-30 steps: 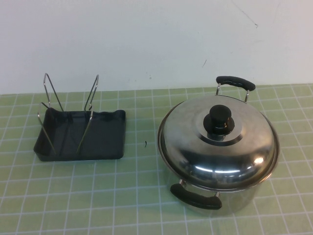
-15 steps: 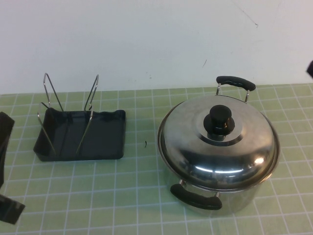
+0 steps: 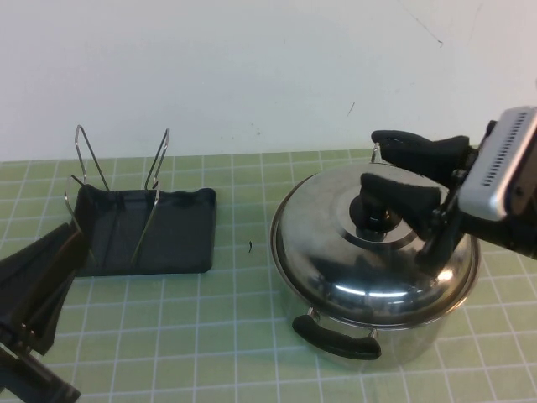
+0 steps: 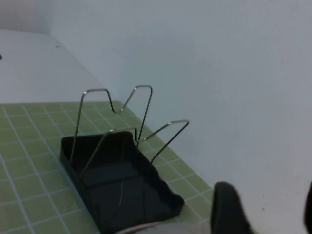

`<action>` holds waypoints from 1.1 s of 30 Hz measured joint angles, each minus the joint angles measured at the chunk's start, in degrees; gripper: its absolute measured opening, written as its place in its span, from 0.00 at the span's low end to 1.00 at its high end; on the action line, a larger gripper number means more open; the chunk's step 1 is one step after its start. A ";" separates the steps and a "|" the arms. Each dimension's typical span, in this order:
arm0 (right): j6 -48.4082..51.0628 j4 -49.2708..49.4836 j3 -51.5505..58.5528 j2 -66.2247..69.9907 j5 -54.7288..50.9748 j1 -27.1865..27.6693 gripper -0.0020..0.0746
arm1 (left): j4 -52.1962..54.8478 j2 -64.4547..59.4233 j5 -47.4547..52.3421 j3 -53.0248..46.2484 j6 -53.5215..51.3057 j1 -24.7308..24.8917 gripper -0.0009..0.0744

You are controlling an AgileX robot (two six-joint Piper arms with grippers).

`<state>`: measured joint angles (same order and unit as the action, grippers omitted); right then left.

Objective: Put pot lid on rack
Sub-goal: Open the pot

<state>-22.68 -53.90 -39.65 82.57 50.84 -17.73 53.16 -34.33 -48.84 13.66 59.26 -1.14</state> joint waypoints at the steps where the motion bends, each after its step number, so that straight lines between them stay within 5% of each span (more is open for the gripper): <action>1: 0.20 0.58 -0.29 0.87 -0.12 0.00 0.51 | 0.47 0.00 -0.11 0.00 0.72 0.00 0.01; 5: 2.59 4.73 -0.94 4.68 -0.21 0.00 0.76 | 1.16 0.00 -0.62 0.00 2.38 0.00 0.01; 9: 3.14 7.83 -0.94 8.09 -0.35 0.00 0.80 | 1.30 0.00 -0.82 0.00 4.43 0.00 0.01; 13: 3.34 8.70 -0.94 10.23 -0.44 0.00 0.75 | 1.35 0.00 -1.15 0.00 9.04 0.00 0.01; 18: 3.36 8.72 -0.94 10.58 -0.35 -0.28 0.47 | 1.09 0.00 -1.16 0.00 14.51 0.00 0.01; 27: 3.72 8.62 -0.94 10.72 -0.35 -0.28 0.48 | -2.29 0.00 -0.93 0.00 23.54 0.00 0.02; 30: 4.78 8.62 -0.94 10.36 0.01 -0.28 0.48 | -2.29 0.00 -1.15 0.00 25.13 0.00 0.11; 33: 5.35 8.51 -0.94 8.81 1.87 -0.28 0.48 | -2.29 0.00 -1.94 0.00 28.27 0.00 0.31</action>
<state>-17.33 -45.39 -40.58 91.38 52.71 -18.01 50.86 -34.33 -50.78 13.66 87.52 -1.14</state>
